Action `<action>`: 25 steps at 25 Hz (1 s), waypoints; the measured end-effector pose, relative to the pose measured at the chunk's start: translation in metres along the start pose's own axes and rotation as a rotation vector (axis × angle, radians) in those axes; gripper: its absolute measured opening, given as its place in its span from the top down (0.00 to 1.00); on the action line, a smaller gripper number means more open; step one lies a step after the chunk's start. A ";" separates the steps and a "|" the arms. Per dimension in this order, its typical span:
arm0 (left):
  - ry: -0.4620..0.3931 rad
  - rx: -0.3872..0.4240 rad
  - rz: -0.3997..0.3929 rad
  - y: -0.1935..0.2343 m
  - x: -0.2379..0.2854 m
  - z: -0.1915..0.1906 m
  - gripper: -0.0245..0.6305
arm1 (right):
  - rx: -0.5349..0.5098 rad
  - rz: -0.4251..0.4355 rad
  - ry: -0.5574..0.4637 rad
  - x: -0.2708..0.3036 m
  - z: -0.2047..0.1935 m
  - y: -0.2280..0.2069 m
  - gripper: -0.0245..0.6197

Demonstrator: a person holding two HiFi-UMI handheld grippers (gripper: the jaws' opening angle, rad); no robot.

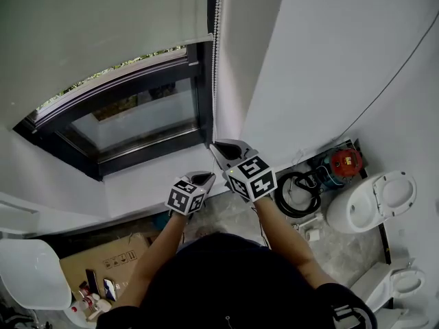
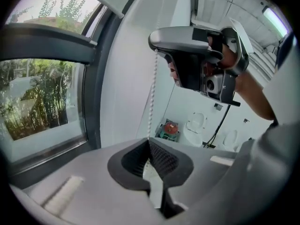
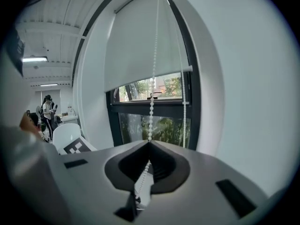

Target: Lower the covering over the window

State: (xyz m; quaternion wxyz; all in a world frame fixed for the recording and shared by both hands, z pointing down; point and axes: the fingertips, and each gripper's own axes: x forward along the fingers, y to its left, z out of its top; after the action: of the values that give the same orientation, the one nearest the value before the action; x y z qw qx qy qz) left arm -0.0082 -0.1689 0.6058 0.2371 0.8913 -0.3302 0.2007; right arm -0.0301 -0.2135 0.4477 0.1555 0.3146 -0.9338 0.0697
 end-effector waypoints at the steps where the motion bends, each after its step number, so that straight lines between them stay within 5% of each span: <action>1: 0.015 -0.006 -0.002 0.000 0.002 -0.007 0.94 | 0.006 0.003 0.014 0.002 -0.007 0.000 0.94; 15: 0.088 -0.035 -0.014 0.000 0.007 -0.048 0.94 | 0.035 0.020 0.094 0.014 -0.050 0.005 0.94; 21: -0.021 -0.002 0.020 0.010 -0.009 -0.015 0.81 | 0.036 0.019 0.092 0.015 -0.051 0.003 0.94; 25: -0.156 0.025 0.054 0.017 -0.034 0.036 0.81 | 0.037 0.020 0.090 0.016 -0.051 0.004 0.94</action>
State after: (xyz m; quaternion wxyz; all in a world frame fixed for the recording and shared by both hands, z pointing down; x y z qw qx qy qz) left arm -0.0365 -0.1838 0.5637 0.1938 0.8979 -0.3692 0.1409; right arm -0.0318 -0.2080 0.5014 0.1910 0.3048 -0.9274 0.1024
